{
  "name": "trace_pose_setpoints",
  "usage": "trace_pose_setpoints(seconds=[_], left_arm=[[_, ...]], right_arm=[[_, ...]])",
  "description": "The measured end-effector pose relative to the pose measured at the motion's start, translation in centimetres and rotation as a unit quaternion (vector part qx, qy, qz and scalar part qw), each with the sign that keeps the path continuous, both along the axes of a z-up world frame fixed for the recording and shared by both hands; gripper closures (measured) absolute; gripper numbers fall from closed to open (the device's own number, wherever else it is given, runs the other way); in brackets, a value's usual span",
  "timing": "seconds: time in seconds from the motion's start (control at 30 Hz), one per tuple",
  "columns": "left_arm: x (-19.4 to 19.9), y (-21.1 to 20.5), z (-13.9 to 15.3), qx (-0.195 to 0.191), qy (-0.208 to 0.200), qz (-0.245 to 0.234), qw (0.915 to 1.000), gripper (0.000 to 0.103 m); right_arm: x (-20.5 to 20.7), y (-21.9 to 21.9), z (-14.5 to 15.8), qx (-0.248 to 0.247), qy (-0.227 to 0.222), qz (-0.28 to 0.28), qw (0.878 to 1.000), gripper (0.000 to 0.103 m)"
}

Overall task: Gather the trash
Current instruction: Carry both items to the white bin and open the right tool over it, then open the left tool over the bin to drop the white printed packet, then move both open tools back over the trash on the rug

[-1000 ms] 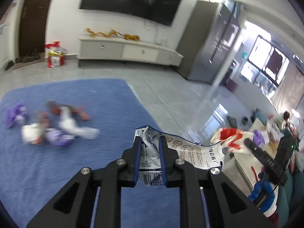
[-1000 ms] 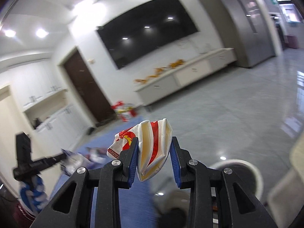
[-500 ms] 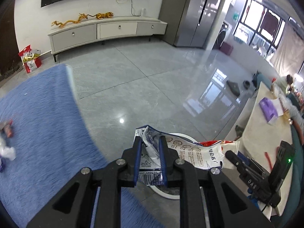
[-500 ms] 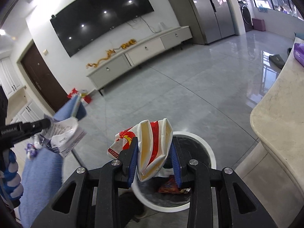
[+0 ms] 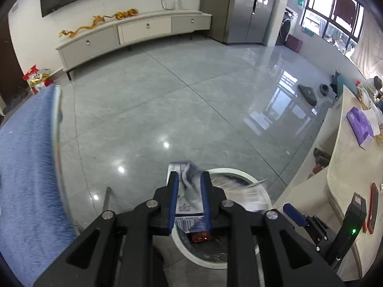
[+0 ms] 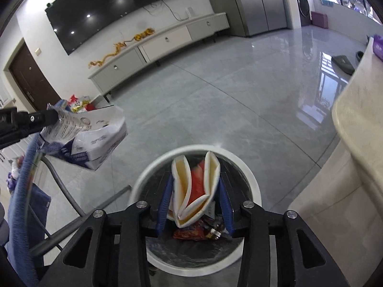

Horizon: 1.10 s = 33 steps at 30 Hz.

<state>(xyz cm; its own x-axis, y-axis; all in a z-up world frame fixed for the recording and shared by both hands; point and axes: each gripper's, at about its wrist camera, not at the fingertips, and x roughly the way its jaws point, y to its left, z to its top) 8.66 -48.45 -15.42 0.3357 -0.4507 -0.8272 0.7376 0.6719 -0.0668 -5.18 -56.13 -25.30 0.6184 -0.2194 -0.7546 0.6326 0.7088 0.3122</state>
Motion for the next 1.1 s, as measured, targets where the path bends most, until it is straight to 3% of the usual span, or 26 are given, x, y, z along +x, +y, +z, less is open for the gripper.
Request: trace_pose_setpoints(seconds=[0.07, 0.13, 0.2, 0.37, 0.67, 1.1], left_arm=[[-0.4, -0.4, -0.5, -0.001, 0.012, -0.008, 0.9999, 0.079], [-0.6, -0.3, -0.5, -0.011, 0.025, -0.019, 0.9995, 0.064], [-1.0, 0.2, -0.1, -0.021, 0.023, -0.023, 0.9993, 0.058], [-2.4, 2.6, 2.0, -0.035, -0.001, -0.024, 0.9991, 0.058], [-4.5, 10.2, 6.2, -0.042, -0.111, 0.034, 0.9924, 0.057], [-6.0, 17.3, 8.3, -0.040, -0.153, 0.087, 0.9837, 0.057]], right_arm=[[-0.6, -0.1, -0.4, 0.005, 0.003, -0.006, 1.000, 0.063], [-1.0, -0.2, -0.3, 0.007, 0.003, -0.009, 1.000, 0.061], [-1.4, -0.1, -0.1, 0.008, 0.001, -0.011, 1.000, 0.060], [-2.0, 0.8, 1.5, 0.006, -0.014, -0.011, 1.000, 0.054], [-2.2, 4.0, 6.3, -0.021, -0.055, 0.010, 0.998, 0.048], [-0.4, 10.1, 13.1, -0.063, -0.105, 0.083, 0.989, 0.046]])
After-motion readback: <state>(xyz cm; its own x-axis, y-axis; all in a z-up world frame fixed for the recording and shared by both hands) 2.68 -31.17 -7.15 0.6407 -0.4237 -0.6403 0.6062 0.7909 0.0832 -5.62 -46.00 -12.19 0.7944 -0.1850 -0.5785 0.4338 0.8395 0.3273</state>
